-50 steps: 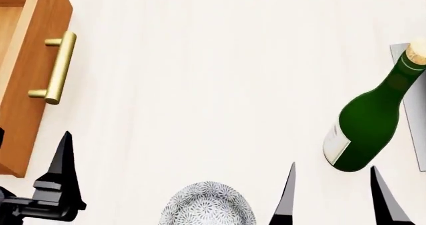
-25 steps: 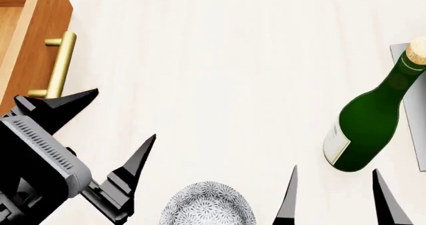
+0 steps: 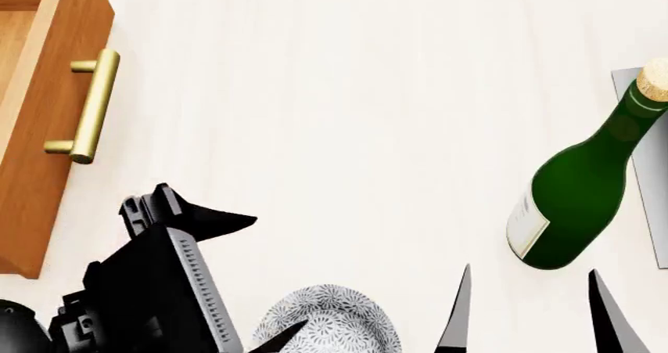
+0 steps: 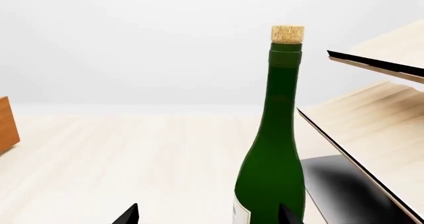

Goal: Put the bowl on top of the cabinet.

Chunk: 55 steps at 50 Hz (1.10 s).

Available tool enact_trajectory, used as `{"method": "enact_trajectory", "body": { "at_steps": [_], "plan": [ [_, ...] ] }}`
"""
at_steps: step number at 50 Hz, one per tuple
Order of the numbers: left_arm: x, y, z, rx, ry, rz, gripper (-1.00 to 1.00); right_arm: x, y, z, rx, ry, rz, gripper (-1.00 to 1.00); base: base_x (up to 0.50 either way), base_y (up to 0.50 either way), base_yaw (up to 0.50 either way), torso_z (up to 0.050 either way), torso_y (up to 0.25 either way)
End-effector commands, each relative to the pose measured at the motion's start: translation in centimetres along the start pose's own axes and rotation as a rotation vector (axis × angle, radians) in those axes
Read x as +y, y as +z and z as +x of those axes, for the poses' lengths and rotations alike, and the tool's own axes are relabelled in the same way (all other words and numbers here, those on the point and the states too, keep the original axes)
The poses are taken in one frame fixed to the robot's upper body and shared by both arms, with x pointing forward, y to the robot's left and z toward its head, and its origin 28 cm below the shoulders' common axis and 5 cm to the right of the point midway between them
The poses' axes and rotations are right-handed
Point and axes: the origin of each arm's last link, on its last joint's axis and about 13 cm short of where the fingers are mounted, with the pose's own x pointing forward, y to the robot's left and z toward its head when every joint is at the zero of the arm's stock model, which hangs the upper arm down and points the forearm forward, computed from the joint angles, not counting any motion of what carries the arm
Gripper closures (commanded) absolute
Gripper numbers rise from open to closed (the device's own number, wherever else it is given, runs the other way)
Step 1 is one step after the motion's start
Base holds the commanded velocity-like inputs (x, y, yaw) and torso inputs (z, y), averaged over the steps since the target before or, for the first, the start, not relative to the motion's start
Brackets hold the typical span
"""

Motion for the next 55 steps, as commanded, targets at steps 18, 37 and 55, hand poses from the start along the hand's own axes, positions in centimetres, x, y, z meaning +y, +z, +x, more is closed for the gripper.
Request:
{"method": "enact_trajectory", "body": {
  "at_steps": [18,37,55],
  "plan": [
    [1.1,-0.8,2.3,0.078,-0.079,-0.031,-1.00,-0.1,-0.4,-0.3,0.010,-0.006,-0.001,-1.00,0.00,0.00,0.00,0.000,0.000],
    [1.9,-1.4,4.6,0.129,-0.111,-0.004,-1.00,-0.2,-0.5,-0.3,0.015,-0.006,0.001,-1.00,0.00,0.00,0.00,0.000,0.000],
    [0.9,-1.8,5.9,0.172,-0.188,0.105,-1.00,-0.4,-0.7,-0.5,0.016,-0.013,0.004,-1.00,0.00,0.00,0.00,0.000,-0.003]
  ]
}}
